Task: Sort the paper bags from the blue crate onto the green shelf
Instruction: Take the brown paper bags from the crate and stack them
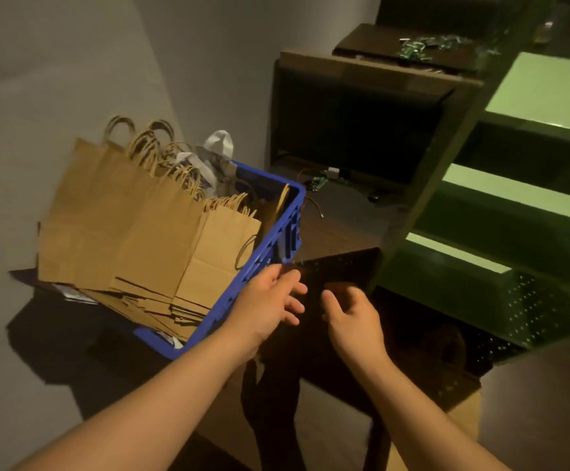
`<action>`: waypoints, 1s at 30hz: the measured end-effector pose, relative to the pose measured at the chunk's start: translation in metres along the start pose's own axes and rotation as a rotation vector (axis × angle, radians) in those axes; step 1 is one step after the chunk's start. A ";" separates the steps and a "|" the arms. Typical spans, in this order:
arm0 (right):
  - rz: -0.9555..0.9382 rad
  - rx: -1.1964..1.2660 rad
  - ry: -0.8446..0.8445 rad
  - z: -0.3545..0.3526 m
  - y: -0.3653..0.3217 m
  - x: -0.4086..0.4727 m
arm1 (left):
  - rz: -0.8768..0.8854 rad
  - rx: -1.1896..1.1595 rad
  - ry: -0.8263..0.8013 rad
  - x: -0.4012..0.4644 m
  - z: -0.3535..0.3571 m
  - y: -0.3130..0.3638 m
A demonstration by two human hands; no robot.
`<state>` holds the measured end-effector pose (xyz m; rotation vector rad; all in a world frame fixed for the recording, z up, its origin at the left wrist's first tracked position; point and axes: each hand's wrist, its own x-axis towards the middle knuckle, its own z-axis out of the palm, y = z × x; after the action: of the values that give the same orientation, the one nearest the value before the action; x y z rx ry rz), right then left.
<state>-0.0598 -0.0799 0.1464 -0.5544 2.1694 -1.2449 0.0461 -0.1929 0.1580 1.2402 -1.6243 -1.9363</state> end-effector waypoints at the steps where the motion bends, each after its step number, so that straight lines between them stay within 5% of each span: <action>1: -0.015 0.020 -0.021 0.008 -0.011 0.004 | 0.010 -0.054 0.018 0.001 -0.010 0.006; 7: -0.029 0.104 -0.109 0.046 -0.056 0.022 | 0.018 -0.047 0.236 0.018 -0.075 0.018; 11: -0.005 0.204 -0.195 0.061 -0.075 0.025 | -0.043 0.212 0.392 0.037 -0.114 0.014; 19: 0.009 0.186 -0.176 0.072 -0.072 0.026 | -0.262 0.950 0.228 0.076 -0.140 -0.007; 30: 0.120 0.151 -0.152 0.071 -0.056 0.024 | -0.247 1.117 0.211 0.079 -0.133 -0.006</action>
<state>-0.0274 -0.1669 0.1598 -0.4355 1.9358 -1.2475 0.1063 -0.3318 0.1236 1.9804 -2.6054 -0.8229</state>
